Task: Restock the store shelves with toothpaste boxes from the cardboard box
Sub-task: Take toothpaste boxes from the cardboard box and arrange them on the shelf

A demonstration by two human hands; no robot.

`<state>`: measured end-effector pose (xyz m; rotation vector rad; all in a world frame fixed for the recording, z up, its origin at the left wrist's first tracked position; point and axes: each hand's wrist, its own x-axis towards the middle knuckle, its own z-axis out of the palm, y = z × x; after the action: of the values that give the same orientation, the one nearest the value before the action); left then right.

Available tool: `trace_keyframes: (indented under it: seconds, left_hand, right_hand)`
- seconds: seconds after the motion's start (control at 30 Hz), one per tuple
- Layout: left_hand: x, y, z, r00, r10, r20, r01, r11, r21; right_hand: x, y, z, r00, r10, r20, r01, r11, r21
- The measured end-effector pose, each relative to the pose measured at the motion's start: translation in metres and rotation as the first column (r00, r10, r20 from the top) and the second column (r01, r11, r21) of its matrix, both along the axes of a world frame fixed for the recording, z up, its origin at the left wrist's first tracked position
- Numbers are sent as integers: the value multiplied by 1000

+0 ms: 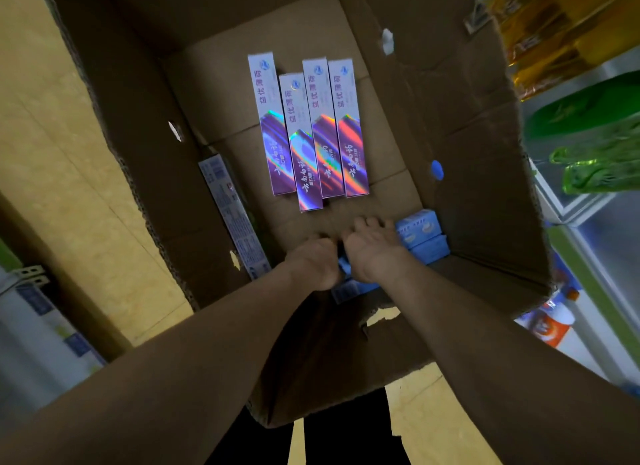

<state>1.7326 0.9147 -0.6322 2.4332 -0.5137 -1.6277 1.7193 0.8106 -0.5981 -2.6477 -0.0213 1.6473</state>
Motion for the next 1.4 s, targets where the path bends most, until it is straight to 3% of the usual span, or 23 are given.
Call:
trace_keyframes:
  seconds: [0.2,0.33,0.57,0.87,1.2,1.4]
  left_hand:
    - [1,1,1,998,59,-28,-58,998,26]
    - [7,1,8,997,47,-62,-46,999,12]
    - [17,5,41,992,-5,127,3,1000,17]
    - [81,19,128,938,60,341,-66,998,8]
    - [121,42,242,794,77,603,-90,996,-8]
    - [132,66,328,661,117,741,-114,992,-55]
  right_hand:
    - [-2,-11,0,998,18,57,-21,999,49]
    - [2,-34,7,996,68,50,-67,998,-10]
    - [9,-49,36,981,87,174,-92,996,19]
    - [69,-47,113,892,155,425,-185,982,30]
    - [114,-28,214,747,163,644,-227,974,17]
    - [134,-13,297,608,173,775,-290,957,14]
